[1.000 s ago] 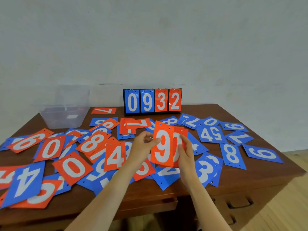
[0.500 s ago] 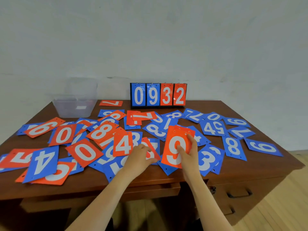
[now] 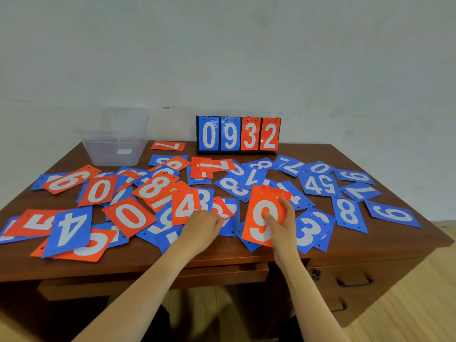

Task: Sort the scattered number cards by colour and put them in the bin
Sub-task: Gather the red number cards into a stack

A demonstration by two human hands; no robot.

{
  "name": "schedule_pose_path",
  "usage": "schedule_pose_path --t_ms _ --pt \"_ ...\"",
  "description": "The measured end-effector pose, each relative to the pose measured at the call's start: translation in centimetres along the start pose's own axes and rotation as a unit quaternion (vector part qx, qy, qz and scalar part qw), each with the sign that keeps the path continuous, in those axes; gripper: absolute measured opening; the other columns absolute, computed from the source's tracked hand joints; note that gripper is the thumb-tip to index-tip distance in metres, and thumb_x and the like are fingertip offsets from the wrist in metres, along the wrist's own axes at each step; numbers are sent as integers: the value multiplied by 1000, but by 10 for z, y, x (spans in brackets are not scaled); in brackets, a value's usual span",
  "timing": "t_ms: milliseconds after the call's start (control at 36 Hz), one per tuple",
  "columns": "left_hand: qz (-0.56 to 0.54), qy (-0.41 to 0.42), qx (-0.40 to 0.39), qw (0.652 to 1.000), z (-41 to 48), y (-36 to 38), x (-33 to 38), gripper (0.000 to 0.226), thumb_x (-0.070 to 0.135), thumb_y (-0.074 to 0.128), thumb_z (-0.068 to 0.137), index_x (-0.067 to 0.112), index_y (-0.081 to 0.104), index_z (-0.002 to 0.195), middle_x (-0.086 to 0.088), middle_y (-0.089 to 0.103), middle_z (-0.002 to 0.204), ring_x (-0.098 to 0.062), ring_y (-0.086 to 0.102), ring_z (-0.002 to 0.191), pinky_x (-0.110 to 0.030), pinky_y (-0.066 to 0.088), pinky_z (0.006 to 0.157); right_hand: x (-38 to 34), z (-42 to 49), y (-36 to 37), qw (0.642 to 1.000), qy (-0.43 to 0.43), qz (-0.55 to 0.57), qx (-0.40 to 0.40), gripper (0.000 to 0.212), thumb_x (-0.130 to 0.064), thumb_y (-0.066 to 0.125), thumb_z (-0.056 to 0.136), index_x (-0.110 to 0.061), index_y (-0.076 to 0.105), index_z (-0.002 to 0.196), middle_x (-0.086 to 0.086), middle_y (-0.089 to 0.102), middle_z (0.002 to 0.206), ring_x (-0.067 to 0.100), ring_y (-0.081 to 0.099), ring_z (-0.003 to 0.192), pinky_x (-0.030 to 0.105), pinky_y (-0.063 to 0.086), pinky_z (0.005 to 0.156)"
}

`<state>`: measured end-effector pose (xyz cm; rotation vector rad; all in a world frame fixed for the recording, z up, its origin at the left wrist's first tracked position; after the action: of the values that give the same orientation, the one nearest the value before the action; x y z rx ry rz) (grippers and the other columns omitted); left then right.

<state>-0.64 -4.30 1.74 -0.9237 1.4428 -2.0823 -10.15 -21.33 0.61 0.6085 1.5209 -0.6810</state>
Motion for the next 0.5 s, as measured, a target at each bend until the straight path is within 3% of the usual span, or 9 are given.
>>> schedule_pose_path --t_ms 83,139,222,278,361,417,500 --pt "-167 -90 96 977 -1 -8 -9 31 25 41 100 7 60 83 2 50 67 -14 48 65 -17 31 55 2 1 0 1000 10 -2 -2 55 -25 62 91 -38 33 136 0 39 141 24 48 121 44 54 88" --pt "-255 -136 153 945 -2 -14 -14 27 21 43 99 5 61 87 -1 52 69 -12 48 64 -15 31 52 3 1 0 1000 14 1 -6 55 -25 62 91 -38 33 136 0 40 141 22 49 119 40 55 84" --pt "-361 -153 214 895 -3 -26 -16 22 21 45 99 6 61 95 -4 59 82 -15 62 68 -12 40 48 2 0 1 1000 5 3 -12 54 -24 61 92 -35 33 136 -1 40 140 16 47 110 24 52 66" --pt "-466 -169 226 839 -2 -29 -17 17 21 46 99 11 60 104 3 62 94 -13 68 73 -10 48 54 3 0 2 1000 5 8 -16 53 -23 60 92 -35 33 135 -1 39 139 16 47 109 21 49 62" --pt "-588 -205 235 747 -2 -30 -20 7 18 52 97 17 57 101 10 63 101 -14 70 83 -15 53 69 3 2 5 1000 8 4 -16 54 -24 60 92 -36 32 136 0 38 141 17 46 112 24 50 67" --pt "-635 -211 237 704 -1 -30 -19 6 15 58 93 18 56 98 5 66 103 -16 69 92 -25 55 80 1 2 7 1000 7 3 -17 55 -25 60 92 -36 31 137 0 38 141 15 46 109 23 49 65" --pt "-683 -220 227 658 0 -28 -16 16 10 63 89 17 53 98 3 69 100 -18 68 98 -32 55 85 0 3 11 1000 6 8 -23 55 -24 59 93 -37 31 137 -1 39 140 14 47 107 21 49 62"
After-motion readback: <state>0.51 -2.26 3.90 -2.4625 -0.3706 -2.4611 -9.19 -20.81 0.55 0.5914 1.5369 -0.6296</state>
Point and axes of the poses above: each hand's wrist, its own z-axis towards the middle knuckle, its own y-axis out of the palm, x = y × z, the point moved 5 cm from there along z, towards the middle knuckle
